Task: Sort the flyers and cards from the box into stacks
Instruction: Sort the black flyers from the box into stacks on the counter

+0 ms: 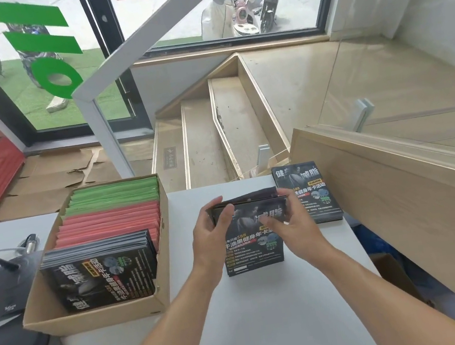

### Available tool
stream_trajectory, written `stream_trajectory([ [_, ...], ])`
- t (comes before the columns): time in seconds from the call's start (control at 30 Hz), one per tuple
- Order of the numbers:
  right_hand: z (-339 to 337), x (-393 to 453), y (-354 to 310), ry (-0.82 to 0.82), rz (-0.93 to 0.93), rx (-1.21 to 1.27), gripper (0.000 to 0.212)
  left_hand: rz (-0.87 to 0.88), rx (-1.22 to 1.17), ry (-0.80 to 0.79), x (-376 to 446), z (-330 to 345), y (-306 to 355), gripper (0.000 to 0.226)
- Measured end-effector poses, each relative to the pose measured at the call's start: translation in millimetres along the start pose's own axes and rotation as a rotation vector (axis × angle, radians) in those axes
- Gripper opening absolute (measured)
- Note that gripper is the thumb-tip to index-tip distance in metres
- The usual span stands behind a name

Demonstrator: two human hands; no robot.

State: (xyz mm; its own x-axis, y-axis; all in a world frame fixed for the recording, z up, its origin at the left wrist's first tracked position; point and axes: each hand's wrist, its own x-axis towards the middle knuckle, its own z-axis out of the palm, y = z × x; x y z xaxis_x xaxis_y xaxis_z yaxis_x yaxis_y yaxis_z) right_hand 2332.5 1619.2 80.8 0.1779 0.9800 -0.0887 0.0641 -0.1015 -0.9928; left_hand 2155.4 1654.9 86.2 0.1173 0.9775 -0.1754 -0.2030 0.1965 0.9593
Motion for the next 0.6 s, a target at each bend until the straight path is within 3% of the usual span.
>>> stream_trajectory([
  [0.1,8,-5,0,0.056,-0.067,0.065,0.076,-0.014,0.019,0.022,-2,11,5,0.052],
  [0.17,15,-7,0,0.107,-0.077,0.058,0.066,-0.036,0.036,0.059,-3,17,6,0.048],
  [0.33,23,-4,-4,0.325,-0.116,0.162,0.013,-0.022,0.089,0.131,-4,24,4,0.035],
  [0.6,29,-2,-8,0.377,-0.099,0.162,0.017,0.061,0.113,0.259,-4,31,2,0.02],
])
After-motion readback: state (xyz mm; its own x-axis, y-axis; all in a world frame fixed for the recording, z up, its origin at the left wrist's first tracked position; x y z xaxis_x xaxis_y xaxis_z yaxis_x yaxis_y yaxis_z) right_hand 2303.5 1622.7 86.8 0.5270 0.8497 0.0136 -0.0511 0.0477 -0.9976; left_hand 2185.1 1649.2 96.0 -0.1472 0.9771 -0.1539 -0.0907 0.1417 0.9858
